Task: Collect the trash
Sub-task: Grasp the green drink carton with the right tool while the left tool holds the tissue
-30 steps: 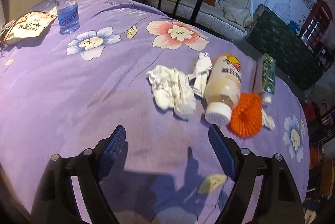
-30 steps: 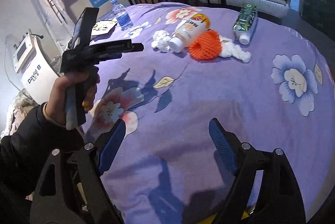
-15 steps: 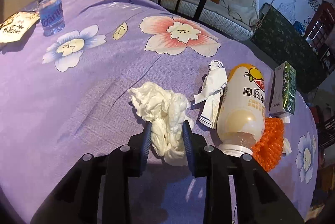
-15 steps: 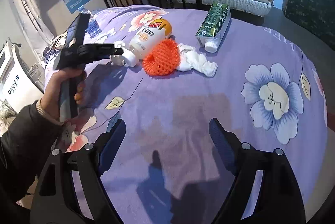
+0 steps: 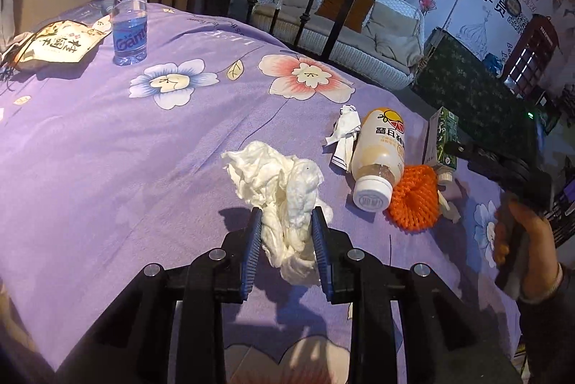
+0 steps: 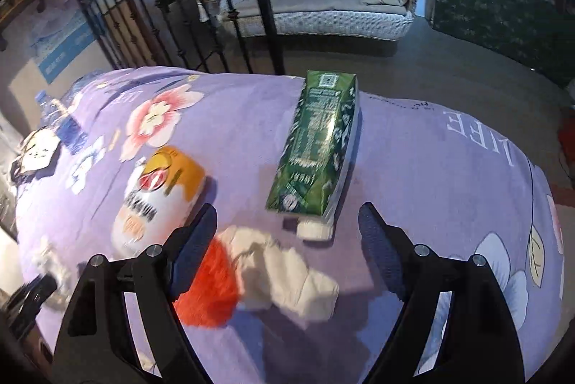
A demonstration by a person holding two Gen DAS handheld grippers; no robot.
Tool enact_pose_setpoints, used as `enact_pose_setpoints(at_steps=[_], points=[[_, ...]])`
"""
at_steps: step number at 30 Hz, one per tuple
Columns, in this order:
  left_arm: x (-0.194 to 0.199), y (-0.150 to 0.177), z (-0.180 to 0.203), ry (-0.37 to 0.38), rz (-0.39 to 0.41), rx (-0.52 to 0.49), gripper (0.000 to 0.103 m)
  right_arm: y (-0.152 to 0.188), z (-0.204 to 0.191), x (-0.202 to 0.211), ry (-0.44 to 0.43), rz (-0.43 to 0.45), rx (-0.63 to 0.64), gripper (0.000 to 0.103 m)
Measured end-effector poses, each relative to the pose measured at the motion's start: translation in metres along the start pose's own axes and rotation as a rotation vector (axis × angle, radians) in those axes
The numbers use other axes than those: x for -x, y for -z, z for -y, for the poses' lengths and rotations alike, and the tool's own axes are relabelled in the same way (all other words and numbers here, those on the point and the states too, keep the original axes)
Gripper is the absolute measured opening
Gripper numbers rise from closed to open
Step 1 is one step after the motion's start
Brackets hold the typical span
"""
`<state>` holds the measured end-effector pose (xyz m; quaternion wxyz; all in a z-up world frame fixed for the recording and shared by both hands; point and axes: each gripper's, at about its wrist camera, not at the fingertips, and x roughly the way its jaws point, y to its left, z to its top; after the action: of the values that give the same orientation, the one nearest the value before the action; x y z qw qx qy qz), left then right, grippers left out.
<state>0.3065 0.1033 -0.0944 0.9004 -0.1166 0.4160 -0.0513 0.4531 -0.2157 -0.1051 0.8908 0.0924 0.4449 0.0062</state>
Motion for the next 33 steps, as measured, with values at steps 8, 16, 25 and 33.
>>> enact_pose_setpoints(at_steps=[8, 16, 25, 33], points=[[0.021, 0.020, -0.003, -0.045, 0.019, -0.042, 0.027, -0.027, 0.009, -0.061, 0.104, -0.083, -0.094, 0.061], [0.030, 0.028, -0.011, -0.026, 0.016, -0.006, 0.027, -0.016, 0.002, -0.025, 0.084, 0.024, 0.003, 0.049], [0.072, 0.053, -0.023, -0.022, 0.046, 0.033, 0.027, 0.042, -0.029, 0.074, -0.155, 0.091, 0.156, 0.049], [0.123, 0.096, -0.051, -0.069, 0.042, 0.070, 0.027, 0.117, -0.073, 0.147, -0.369, 0.023, 0.267, 0.049]])
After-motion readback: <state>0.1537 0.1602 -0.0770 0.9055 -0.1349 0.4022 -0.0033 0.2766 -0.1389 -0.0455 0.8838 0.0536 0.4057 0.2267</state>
